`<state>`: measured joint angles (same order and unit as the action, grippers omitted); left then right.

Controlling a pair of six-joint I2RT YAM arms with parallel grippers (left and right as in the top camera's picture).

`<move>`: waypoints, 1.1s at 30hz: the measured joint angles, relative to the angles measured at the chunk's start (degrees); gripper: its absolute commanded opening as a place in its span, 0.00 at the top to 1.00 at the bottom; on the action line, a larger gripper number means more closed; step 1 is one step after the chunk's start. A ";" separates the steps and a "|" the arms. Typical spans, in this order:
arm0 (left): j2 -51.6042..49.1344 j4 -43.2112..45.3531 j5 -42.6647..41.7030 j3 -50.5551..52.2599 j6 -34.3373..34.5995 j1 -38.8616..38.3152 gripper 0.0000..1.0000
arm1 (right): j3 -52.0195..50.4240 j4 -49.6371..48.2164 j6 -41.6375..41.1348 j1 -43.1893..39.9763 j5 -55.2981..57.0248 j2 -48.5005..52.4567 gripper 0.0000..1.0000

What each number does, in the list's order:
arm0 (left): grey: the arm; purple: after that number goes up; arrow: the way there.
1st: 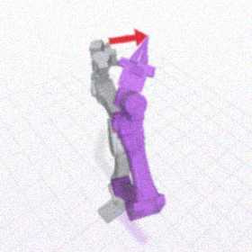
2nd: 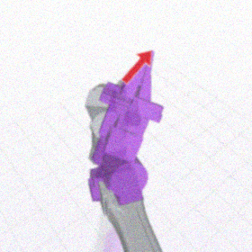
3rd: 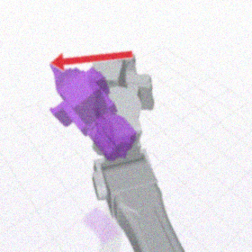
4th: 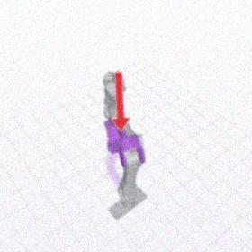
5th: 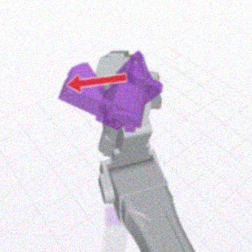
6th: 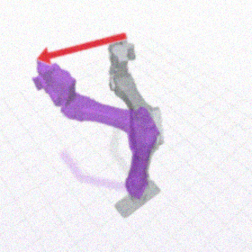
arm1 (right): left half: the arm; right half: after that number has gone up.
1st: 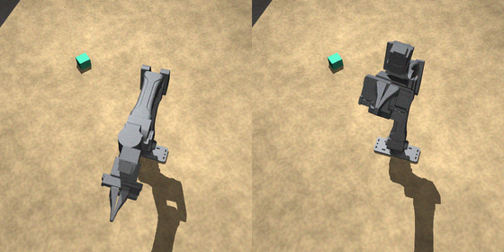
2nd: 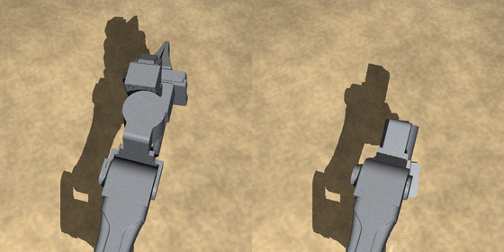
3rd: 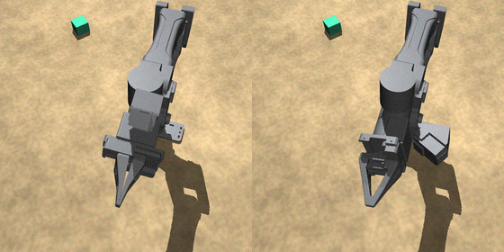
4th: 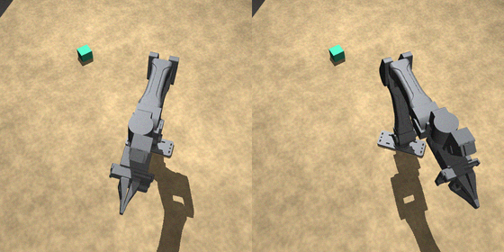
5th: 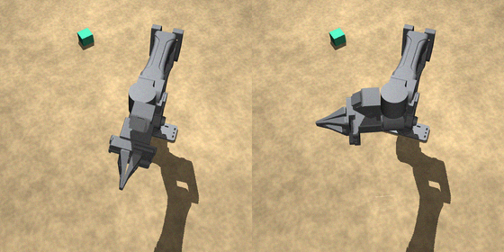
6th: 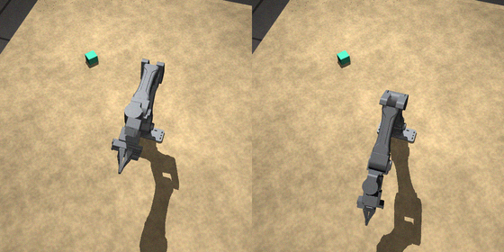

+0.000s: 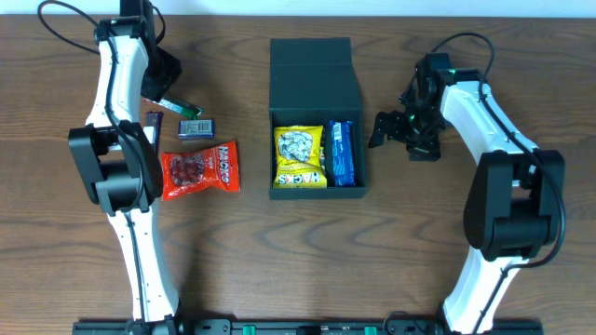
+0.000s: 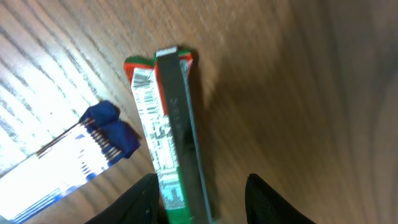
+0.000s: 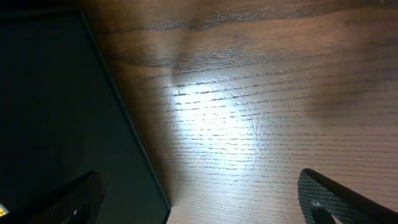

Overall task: Pack container
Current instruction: 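Reach the left gripper to the green-and-white bar and grasp it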

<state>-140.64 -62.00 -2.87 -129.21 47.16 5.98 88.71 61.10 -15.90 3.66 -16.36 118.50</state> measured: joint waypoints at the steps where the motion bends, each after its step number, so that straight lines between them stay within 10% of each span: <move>1: 0.00 -0.85 0.11 0.00 -0.20 -0.07 0.53 | 0.00 0.00 0.00 0.00 0.00 0.00 0.01; 25: -5.44 -3.32 -4.33 -0.04 3.69 -0.20 0.48 | 0.00 0.11 0.02 0.00 -0.17 0.00 0.01; 33: -5.44 -2.71 -4.48 -0.04 4.04 -0.20 0.62 | 0.00 0.17 0.02 0.00 -0.20 0.00 0.01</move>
<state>-146.08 -64.71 -7.35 -129.25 51.20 5.78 88.71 61.28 -15.88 3.66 -16.56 118.50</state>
